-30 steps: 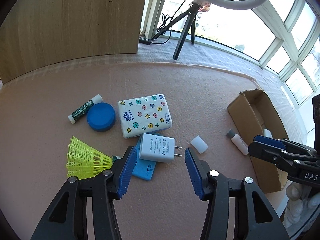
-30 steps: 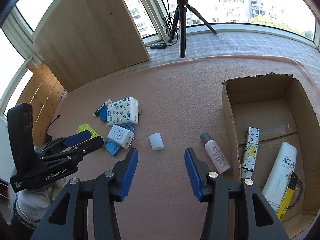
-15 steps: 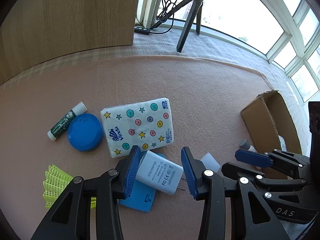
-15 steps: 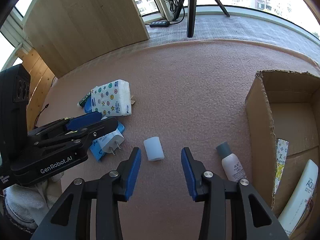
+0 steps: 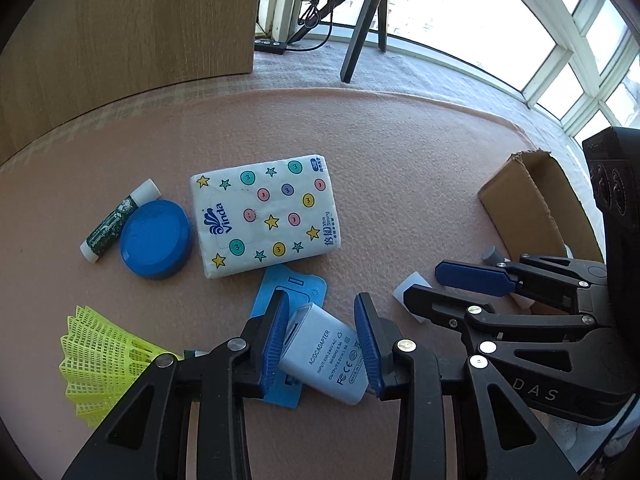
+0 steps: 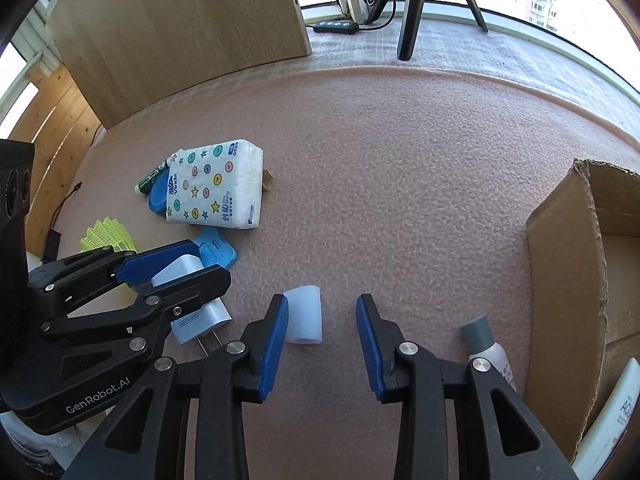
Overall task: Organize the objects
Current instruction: 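Grasp the white eraser with the right tool while the left tool grasps the white charger, then carry the eraser and charger over the box and open both tools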
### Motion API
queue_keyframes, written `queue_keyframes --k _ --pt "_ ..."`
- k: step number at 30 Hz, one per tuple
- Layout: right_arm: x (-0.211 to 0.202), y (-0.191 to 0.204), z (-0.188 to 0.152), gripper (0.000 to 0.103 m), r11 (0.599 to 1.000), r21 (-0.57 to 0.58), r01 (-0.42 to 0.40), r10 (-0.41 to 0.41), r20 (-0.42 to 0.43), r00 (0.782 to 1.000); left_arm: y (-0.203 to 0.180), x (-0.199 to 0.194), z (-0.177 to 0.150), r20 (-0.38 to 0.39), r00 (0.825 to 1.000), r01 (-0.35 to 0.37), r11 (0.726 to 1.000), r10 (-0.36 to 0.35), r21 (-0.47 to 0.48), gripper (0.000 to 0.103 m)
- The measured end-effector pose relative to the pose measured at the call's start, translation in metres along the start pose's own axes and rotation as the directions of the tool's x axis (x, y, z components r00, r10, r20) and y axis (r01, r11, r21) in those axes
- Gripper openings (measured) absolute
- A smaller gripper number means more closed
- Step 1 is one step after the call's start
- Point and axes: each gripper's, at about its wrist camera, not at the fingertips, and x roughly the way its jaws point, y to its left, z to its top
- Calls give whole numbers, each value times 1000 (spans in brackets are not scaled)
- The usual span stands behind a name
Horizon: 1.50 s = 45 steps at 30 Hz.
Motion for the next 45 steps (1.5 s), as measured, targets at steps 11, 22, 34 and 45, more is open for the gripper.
queue_keyframes --k 11,22,34,45 --pt "-9 10 -11 9 999 -33 11 -11 11 1000 -10 -10 -27 -8 998 58 997 -58 44 35" --pt "-50 1 -44 8 997 57 -57 53 78 996 -26 -34 -58 15 997 75 995 -76 66 53" --pt "-80 -12 -82 8 987 134 -89 74 118 990 -17 -41 -79 -33 997 71 994 -74 -85 66" --pt "-117 -20 -91 8 985 144 -94 68 179 982 -44 -17 -72 -60 998 16 1000 -16 -9 64"
